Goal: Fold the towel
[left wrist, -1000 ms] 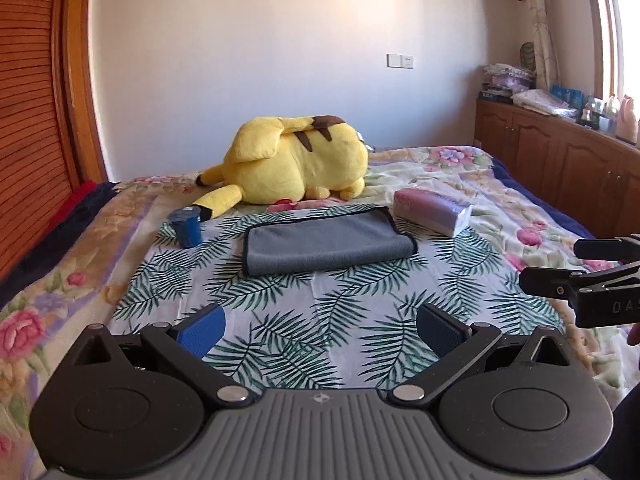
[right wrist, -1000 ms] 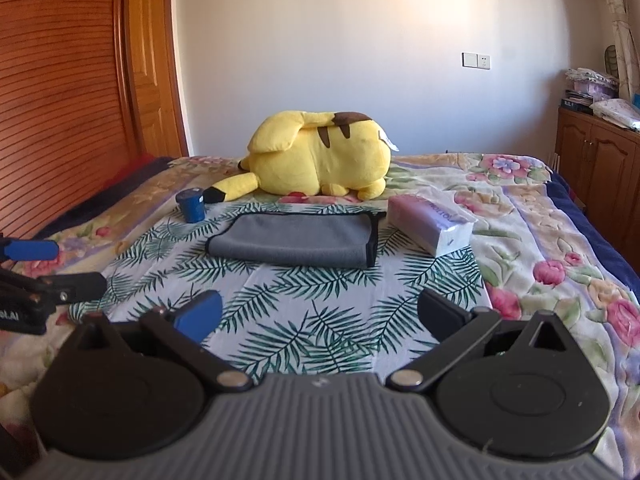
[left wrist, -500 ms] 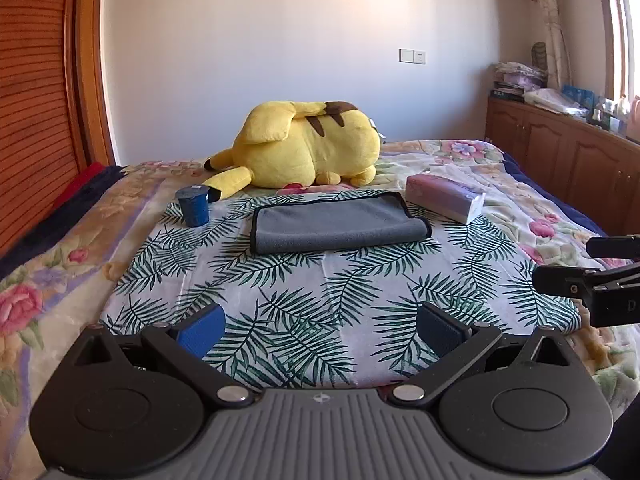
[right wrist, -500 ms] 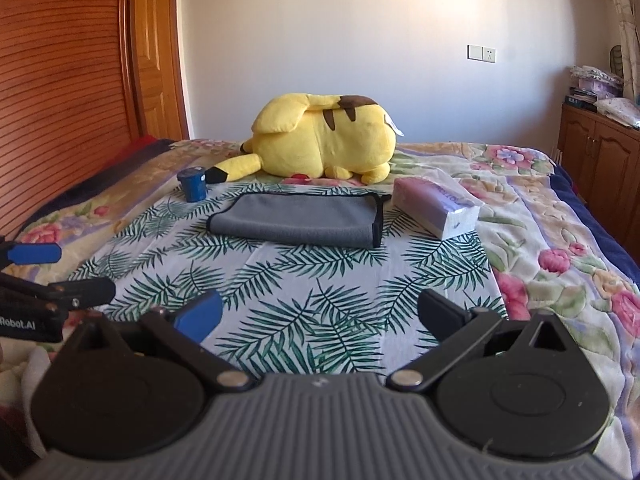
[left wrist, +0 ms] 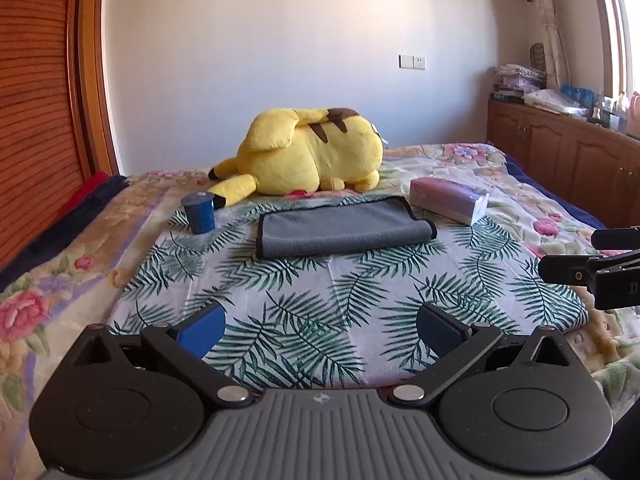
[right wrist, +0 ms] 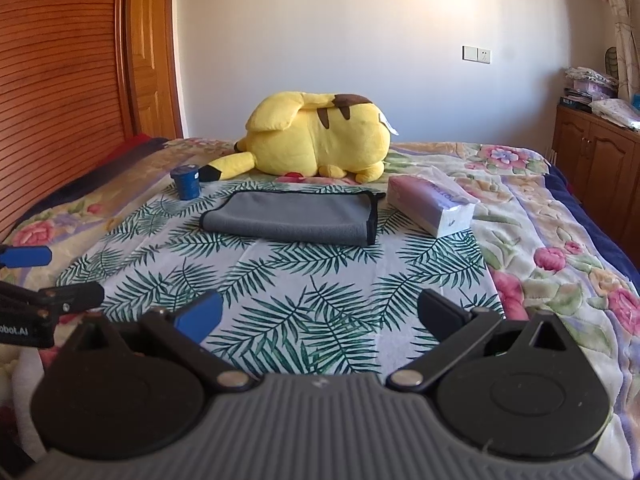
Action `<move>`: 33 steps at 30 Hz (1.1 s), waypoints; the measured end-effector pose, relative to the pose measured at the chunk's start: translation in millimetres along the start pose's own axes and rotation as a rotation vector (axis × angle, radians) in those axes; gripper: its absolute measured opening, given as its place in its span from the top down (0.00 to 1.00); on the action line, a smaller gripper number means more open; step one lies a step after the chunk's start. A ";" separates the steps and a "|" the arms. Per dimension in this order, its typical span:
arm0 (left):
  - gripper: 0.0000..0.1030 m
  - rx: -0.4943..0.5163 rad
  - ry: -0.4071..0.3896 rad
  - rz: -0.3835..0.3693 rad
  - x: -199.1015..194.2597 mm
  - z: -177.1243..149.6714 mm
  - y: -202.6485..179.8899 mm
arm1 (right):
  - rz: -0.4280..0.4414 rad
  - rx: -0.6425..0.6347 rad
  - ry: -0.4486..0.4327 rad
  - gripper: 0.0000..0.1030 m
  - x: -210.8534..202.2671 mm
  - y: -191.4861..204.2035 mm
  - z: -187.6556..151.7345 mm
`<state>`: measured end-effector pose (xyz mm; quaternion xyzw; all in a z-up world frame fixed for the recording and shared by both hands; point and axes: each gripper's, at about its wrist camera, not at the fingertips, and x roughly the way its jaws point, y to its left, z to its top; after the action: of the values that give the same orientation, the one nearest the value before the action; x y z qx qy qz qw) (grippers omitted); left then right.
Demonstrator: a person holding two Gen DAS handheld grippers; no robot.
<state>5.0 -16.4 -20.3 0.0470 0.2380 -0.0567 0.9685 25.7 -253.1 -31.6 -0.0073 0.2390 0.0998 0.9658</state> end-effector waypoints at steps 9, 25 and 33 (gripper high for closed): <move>0.16 -0.005 -0.049 0.023 -10.7 3.8 3.0 | -0.007 0.010 -0.046 0.00 -6.8 -3.2 1.0; 0.16 -0.020 -0.114 0.023 -22.3 11.3 2.9 | -0.019 0.010 -0.094 0.00 -12.7 -4.4 1.7; 0.16 -0.033 -0.139 0.027 -25.7 13.4 5.0 | -0.037 0.016 -0.132 0.00 -18.0 -5.7 1.5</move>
<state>-10.9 -10.9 3.8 0.0303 0.1706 -0.0426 0.9840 12.0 -262.0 -22.1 0.0027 0.1754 0.0801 0.9812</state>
